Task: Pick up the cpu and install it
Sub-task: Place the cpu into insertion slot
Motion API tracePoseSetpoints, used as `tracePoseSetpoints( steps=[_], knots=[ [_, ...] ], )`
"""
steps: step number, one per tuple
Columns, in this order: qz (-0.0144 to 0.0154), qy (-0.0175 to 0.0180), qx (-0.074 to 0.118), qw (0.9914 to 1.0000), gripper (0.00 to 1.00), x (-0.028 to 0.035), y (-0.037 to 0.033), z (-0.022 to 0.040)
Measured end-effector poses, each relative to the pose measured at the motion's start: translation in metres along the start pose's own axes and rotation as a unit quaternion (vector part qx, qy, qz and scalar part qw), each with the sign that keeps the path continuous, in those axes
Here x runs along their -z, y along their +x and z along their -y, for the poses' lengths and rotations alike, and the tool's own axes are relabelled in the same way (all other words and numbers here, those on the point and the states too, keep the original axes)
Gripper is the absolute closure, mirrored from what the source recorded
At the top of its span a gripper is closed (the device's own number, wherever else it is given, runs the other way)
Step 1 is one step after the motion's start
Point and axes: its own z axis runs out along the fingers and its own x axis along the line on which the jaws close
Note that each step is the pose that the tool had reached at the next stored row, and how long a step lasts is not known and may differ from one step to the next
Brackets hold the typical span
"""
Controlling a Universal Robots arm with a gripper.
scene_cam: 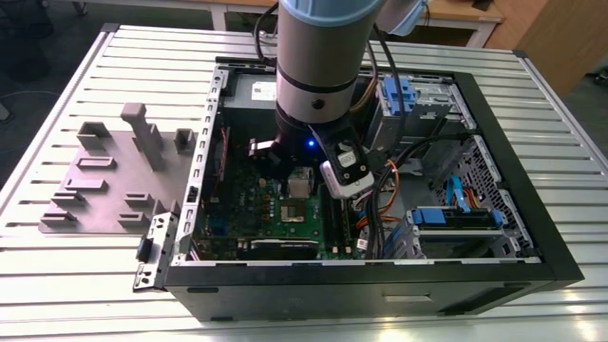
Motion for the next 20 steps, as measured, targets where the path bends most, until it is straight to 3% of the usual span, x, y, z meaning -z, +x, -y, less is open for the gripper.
tracePoseSetpoints(
  steps=[16, 20],
  knots=[
    [0.0, 0.0, 0.0, 1.0, 0.53, -0.0021, 0.0, 0.0005],
    [0.0, 0.0, 0.0, 1.0, 0.53, -0.0081, 0.0, 0.0007]
  ],
)
